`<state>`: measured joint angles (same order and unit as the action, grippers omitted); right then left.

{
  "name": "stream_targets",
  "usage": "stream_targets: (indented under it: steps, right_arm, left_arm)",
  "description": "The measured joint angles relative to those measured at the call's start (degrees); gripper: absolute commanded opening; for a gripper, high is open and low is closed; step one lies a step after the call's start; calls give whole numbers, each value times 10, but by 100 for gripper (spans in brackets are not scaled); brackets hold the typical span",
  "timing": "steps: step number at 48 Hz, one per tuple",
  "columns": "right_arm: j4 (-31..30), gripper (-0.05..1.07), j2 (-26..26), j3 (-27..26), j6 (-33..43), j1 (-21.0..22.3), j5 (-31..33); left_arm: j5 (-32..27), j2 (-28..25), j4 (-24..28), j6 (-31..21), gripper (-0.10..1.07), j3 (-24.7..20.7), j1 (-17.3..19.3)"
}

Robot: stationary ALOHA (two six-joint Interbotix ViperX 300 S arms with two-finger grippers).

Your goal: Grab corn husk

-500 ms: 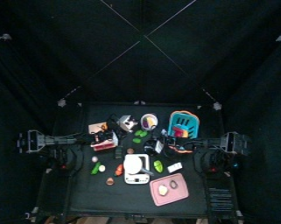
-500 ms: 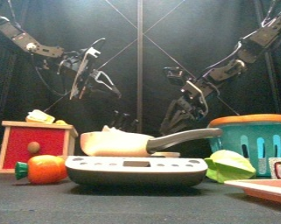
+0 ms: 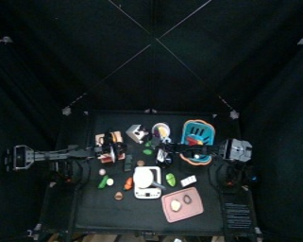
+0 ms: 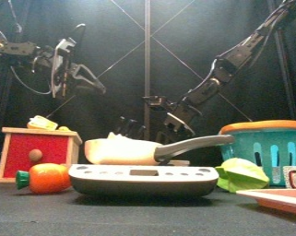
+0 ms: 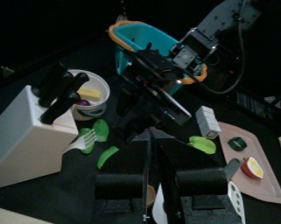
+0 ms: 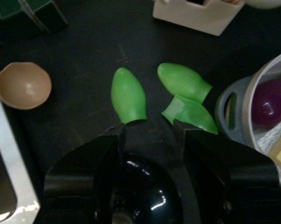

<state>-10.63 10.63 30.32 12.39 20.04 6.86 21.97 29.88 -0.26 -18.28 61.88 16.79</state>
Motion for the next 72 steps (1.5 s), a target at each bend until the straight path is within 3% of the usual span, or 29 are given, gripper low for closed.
stream_targets:
  steps: [9,17,38,72]
  right_arm:
    - [0,100,23,-22,0,9,6]
    - [-4,101,40,-40,-4,17,9]
    - [-25,101,83,-87,-4,30,42]
    - [-36,101,108,-110,-5,40,50]
  left_arm:
    - [-7,52,19,-1,50,41,-2]
    - [-5,65,19,-1,50,81,-5]
    - [-4,72,19,0,50,82,-5]
    - [-4,72,19,-1,50,83,-4]
